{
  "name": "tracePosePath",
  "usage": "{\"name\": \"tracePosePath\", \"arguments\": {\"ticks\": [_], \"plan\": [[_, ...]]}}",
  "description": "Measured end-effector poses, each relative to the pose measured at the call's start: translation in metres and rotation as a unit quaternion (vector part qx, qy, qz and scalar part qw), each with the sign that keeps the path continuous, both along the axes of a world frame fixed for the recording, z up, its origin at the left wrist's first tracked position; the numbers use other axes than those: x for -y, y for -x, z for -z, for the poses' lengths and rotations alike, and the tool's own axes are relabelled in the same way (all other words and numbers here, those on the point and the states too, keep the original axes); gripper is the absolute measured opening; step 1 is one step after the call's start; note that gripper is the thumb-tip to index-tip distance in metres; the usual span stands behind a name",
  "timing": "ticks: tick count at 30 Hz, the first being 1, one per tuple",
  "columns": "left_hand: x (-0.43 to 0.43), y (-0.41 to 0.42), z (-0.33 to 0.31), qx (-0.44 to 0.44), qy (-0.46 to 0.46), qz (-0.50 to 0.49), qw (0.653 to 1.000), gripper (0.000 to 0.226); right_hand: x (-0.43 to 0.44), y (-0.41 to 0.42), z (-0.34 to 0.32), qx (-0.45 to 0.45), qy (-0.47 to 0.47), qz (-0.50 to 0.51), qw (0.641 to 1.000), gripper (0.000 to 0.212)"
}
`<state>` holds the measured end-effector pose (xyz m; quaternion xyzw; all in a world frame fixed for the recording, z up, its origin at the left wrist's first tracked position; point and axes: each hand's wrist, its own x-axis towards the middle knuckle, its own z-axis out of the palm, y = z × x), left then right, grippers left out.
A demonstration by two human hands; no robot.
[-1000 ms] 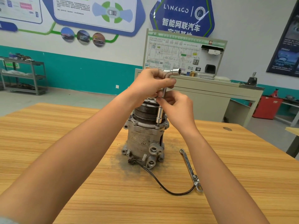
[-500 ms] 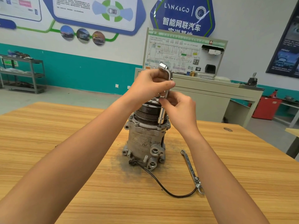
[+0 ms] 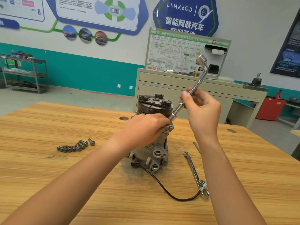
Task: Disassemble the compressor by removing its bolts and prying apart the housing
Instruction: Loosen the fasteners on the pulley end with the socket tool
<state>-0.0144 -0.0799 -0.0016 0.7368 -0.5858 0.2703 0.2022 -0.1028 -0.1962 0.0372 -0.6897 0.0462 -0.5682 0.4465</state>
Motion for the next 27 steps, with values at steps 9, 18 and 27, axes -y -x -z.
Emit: {"name": "tracePosePath", "arguments": {"ticks": [9, 18, 27], "plan": [[0.008, -0.01, -0.006, 0.033, -0.042, -0.027, 0.998, 0.033, 0.007, 0.006, 0.019, -0.003, -0.032, 0.0, 0.999, 0.024], [-0.052, -0.022, -0.033, 0.022, 0.213, -0.001, 0.977, 0.017, 0.006, 0.005, 0.023, -0.006, -0.04, -0.014, 0.999, 0.021], [-0.202, -0.109, 0.084, -0.351, 0.214, -0.336, 0.847, 0.02, -0.028, -0.017, 0.046, -0.039, -0.062, -0.039, 0.997, 0.025]]}}
